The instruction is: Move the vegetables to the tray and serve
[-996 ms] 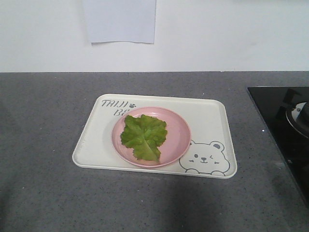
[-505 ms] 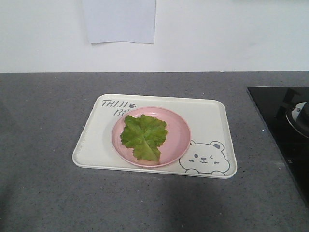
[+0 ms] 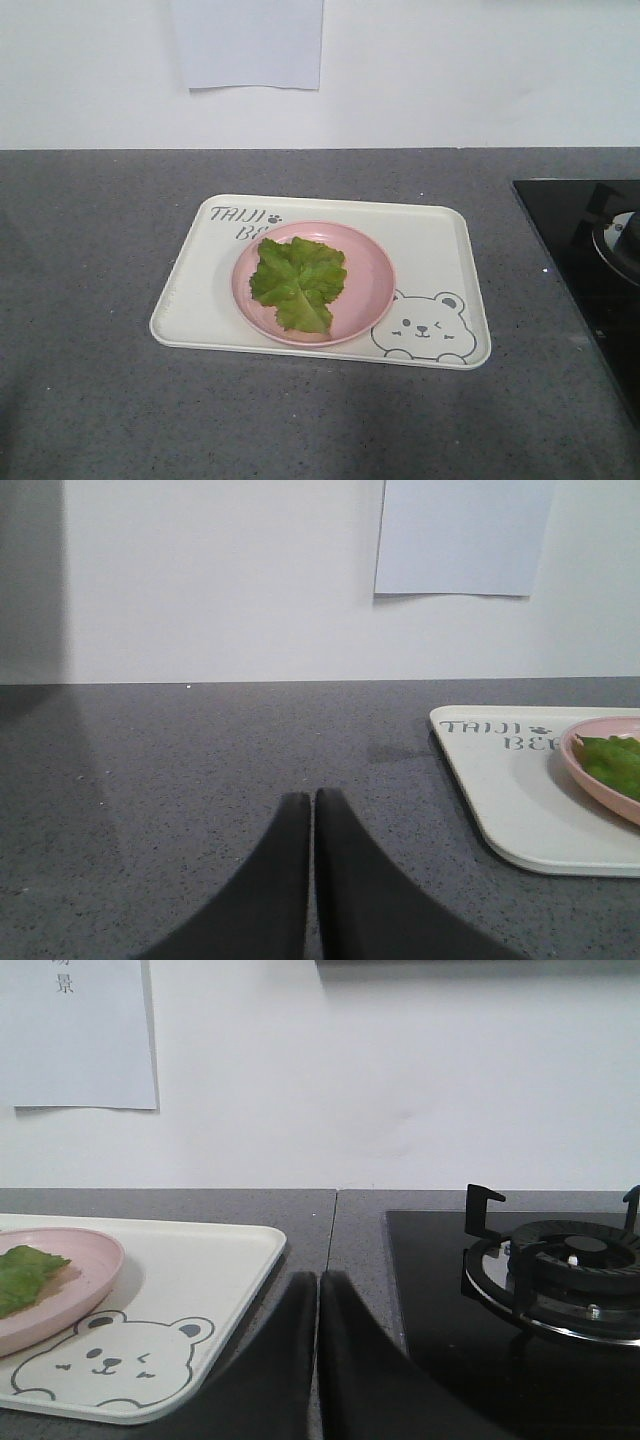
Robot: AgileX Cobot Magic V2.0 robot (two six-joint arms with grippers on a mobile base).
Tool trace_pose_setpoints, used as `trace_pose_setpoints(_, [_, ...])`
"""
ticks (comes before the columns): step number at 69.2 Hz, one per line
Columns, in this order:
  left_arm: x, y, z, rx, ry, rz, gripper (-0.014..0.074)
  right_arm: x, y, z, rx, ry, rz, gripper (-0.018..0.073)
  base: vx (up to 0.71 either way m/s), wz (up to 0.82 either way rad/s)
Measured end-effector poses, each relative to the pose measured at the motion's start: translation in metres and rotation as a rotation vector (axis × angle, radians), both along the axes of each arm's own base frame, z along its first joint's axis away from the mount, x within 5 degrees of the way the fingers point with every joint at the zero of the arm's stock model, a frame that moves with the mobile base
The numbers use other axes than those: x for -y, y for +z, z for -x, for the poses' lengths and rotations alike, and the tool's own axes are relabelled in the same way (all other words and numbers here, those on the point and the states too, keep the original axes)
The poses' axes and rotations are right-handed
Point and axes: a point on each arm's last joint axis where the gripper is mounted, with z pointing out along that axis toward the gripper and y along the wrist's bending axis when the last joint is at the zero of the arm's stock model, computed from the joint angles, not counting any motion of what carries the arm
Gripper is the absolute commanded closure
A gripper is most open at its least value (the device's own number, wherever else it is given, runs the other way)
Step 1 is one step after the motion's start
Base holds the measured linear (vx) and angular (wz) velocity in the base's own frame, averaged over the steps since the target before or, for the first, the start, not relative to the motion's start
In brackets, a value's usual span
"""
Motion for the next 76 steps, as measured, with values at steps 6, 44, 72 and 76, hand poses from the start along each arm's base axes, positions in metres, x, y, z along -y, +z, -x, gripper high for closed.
trace_pose_setpoints(6, [0.0000, -0.0002, 0.0000, -0.003, 0.000, 0.000, 0.0602, 0.0000, -0.0007, -0.0001, -0.001, 0.000, -0.001, 0.0561, 0.00, 0.00])
trace_pose_setpoints(44, [0.0000, -0.0004, 0.0000, -0.005, 0.000, 0.000, 0.0602, 0.0000, -0.0008, -0.0001, 0.000, 0.000, -0.003, 0.0561, 0.00, 0.00])
trace_pose_setpoints(72, [0.0000, -0.0004, 0.0000, -0.005, 0.000, 0.000, 0.0602, 0.0000, -0.0008, -0.0001, 0.000, 0.000, -0.003, 0.0561, 0.00, 0.00])
trace_pose_setpoints(76, [0.0000, -0.0004, 0.0000, -0.005, 0.000, 0.000, 0.0602, 0.0000, -0.0008, -0.0001, 0.000, 0.000, -0.003, 0.0561, 0.00, 0.00])
